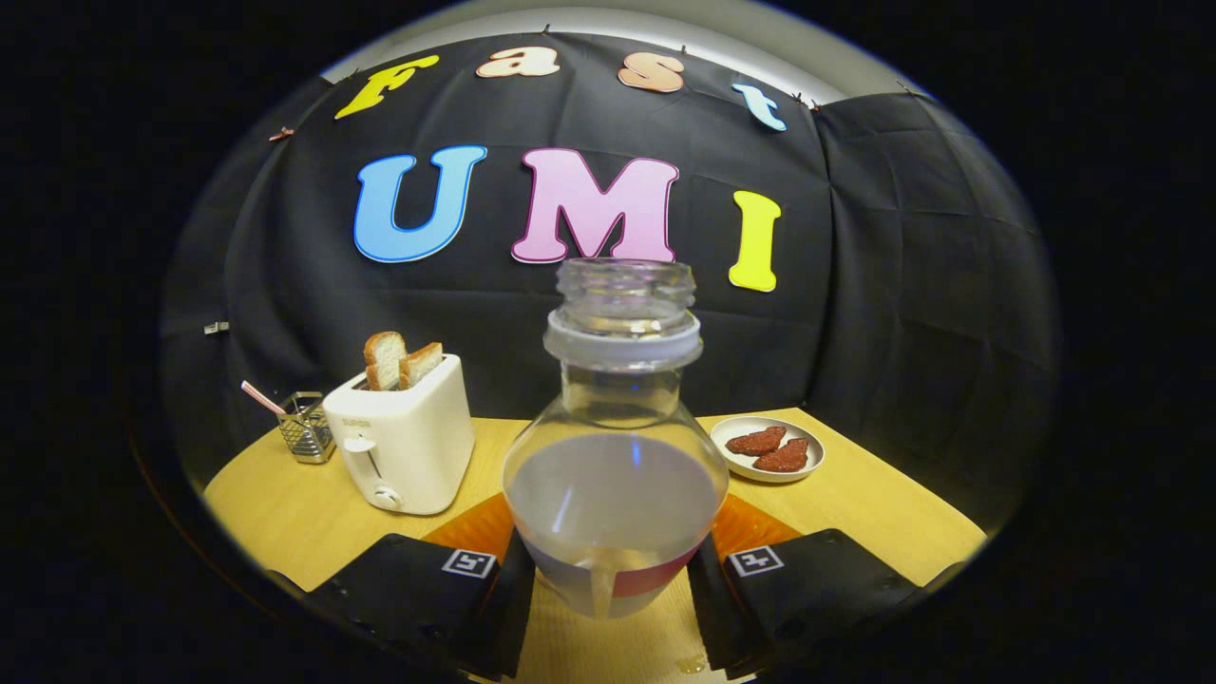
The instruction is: Take the bottle from table, then pour the juice into the cup, finally place the bottle on the coaster
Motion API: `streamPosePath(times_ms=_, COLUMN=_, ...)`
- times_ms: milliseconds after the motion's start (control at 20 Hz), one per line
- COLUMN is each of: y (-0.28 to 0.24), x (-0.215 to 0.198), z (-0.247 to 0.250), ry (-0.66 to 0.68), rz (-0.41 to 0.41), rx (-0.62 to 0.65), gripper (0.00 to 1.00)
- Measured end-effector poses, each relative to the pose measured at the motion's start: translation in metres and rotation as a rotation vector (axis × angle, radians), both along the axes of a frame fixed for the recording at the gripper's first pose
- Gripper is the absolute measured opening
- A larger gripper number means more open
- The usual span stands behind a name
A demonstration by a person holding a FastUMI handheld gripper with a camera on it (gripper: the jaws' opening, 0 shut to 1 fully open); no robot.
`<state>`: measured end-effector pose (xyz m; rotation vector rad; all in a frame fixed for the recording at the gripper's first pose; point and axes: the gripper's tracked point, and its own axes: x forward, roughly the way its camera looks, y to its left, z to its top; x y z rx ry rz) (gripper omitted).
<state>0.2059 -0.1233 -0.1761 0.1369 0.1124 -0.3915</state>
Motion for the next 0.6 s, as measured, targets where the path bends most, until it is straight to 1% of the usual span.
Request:
streamPosePath(times_ms=200, y=0.002, x=0.031, z=-0.013, ry=-0.003, rz=-0.031, rx=-0.002, gripper=0.73)
streamPosePath(times_ms=350, y=0.006, x=0.053, z=-0.028, ry=0.013, rz=-0.023, rx=0.012, gripper=0.73)
streamPosePath(times_ms=600, y=0.000, x=0.068, z=-0.049, ry=0.035, rz=-0.018, rx=0.015, gripper=0.74)
